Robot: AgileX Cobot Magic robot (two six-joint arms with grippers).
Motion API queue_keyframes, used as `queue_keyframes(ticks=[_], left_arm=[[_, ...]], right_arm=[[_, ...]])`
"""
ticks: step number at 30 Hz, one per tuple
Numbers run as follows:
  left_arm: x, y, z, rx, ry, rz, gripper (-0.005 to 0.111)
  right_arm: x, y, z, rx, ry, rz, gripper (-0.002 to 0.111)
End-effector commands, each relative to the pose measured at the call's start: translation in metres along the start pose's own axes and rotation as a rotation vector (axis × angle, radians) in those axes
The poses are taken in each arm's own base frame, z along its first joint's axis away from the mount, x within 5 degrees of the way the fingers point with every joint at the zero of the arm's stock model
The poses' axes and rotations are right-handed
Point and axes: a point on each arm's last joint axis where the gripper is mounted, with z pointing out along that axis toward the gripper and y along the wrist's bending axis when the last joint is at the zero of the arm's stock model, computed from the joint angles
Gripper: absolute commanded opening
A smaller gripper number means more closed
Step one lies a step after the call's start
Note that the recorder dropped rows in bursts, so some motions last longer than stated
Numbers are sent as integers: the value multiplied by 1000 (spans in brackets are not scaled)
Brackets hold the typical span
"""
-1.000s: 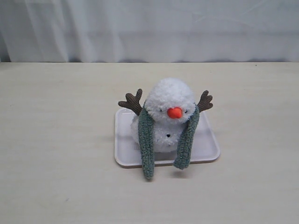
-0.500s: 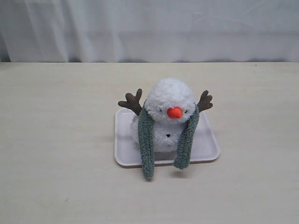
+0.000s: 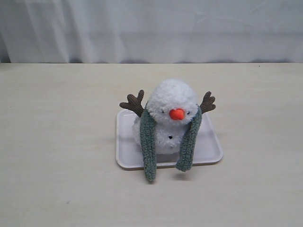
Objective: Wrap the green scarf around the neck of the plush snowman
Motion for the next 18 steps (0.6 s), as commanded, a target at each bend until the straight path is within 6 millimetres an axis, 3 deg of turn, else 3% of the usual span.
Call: queue_keyframes(ticks=[1, 11, 18], left_arm=[[0, -1, 0, 9, -4, -1, 0], [0, -1, 0, 9, -4, -1, 0], [0, -1, 0, 9, -4, -1, 0]], right_arm=[[10, -4, -1, 66, 104, -37, 4], [37, -7, -9, 99, 418, -130, 4], [47, -8, -14, 95, 542, -126, 4]])
